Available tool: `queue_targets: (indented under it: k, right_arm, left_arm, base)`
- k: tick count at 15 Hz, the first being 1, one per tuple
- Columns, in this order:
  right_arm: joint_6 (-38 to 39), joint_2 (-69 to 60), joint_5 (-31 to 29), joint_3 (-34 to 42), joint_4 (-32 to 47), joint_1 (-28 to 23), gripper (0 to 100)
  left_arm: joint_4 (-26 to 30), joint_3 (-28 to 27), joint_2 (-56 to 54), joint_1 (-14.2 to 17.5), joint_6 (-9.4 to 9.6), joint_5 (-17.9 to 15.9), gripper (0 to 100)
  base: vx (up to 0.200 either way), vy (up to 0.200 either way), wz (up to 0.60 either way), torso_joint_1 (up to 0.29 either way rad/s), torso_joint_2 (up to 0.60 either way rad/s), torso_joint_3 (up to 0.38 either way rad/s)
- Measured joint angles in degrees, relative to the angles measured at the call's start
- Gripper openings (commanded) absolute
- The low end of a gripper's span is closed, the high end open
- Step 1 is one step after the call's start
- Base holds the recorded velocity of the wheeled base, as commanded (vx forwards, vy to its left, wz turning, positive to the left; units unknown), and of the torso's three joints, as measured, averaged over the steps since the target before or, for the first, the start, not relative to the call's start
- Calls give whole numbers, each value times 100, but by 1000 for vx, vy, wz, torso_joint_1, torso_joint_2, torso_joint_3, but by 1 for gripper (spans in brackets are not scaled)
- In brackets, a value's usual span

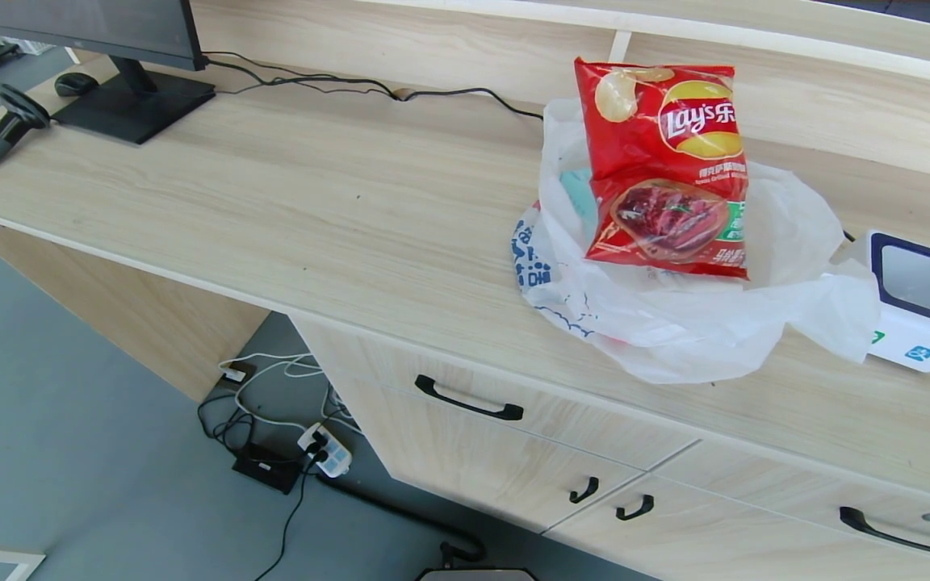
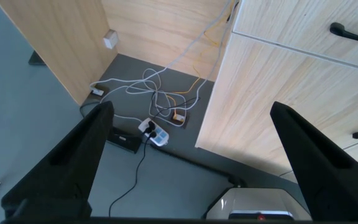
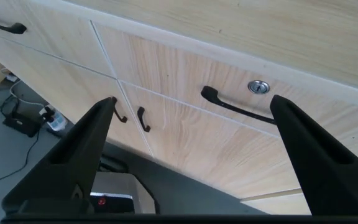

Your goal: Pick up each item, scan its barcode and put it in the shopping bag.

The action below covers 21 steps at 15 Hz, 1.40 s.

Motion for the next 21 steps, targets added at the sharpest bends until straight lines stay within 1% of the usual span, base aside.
queue_targets:
  k: [2,8,10,13,21]
  right_arm:
    - [179,-45,-139,2,4,-11,100]
    - [408,-66,-316,2,9,-20,100]
    - [423,-66,-332,2,9,-20,100]
    - [379,-66,-329,2,9,-20,100]
    - [323,-66,-329,2,17,-20,100]
  left_arm:
    - [2,0,0,0,0,2,100]
    - [0,0,0,0,-10,2,100]
    - [2,0,0,0,-16,2,100]
    - [-2,0,0,0,-79,4,100]
    - [0,0,0,2,-82,4,100]
  base:
    - [0,0,0,0,0,0]
    - [0,0,0,0,0,0]
    - [0,0,0,0,0,0]
    - [0,0,0,0,0,0]
    - [0,0,0,0,0,0]
